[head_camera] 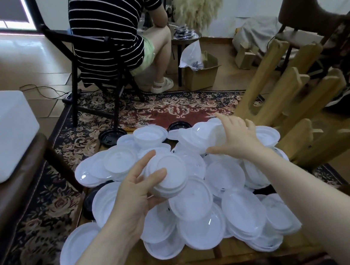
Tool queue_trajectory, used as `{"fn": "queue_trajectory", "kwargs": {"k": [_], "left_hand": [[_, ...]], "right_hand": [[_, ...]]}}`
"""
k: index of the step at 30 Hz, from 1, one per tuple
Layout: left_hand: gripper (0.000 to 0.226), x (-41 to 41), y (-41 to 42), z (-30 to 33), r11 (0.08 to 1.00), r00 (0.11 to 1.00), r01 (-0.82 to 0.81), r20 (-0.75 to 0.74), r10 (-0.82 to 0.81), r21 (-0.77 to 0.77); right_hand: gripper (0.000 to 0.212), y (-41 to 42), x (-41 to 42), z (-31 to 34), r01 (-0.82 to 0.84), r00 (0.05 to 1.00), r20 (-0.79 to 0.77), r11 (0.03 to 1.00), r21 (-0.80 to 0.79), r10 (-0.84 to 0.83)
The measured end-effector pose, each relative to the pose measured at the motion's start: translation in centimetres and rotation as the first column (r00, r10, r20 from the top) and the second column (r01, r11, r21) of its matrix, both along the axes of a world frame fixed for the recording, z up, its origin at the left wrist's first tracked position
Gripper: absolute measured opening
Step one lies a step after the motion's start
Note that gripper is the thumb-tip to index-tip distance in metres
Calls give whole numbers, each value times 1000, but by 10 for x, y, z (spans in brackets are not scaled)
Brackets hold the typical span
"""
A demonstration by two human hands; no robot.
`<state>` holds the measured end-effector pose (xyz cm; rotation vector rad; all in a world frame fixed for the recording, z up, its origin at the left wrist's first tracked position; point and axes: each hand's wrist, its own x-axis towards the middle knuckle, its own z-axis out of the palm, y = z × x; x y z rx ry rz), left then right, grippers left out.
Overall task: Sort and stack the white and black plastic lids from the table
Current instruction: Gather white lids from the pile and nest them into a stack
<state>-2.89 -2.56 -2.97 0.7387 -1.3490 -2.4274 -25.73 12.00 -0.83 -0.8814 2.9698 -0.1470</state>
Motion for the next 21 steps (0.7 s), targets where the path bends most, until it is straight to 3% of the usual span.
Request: {"fn": "queue_trajectory", "kwargs": {"k": [4, 7, 10, 12, 14, 16, 21], "left_hand": [[61, 0, -9, 1, 1000, 1000, -18, -2, 18, 4], [60, -1, -10, 2, 1000, 1000, -22, 0, 22, 10], [56, 0, -4, 3, 1000, 1000, 7, 1, -7, 9], [59, 0, 1, 4, 999, 1000, 29, 5, -30, 21], [61, 1, 7, 5, 998, 999, 53, 5, -53, 35], [56, 3, 11, 6, 996, 997, 76, 7, -76, 44], [35, 4, 13, 5, 993, 999, 37, 18, -39, 113]], "right_hand": [[92, 2, 4, 5, 5, 1000, -1, 1000, 11, -5], [82, 10, 23, 18, 1, 999, -50, 967, -254, -14], [66, 12, 60, 36, 92, 958, 255, 703, -705, 129], [62, 9, 88, 39, 166, 875, 368, 519, -839, 314], [61, 7, 108, 29, 243, 778, 425, 402, -883, 463], [62, 6, 121, 17, 252, 712, 454, 409, -877, 535], [62, 11, 122, 0, 10, 683, 438, 592, -806, 585]]}}
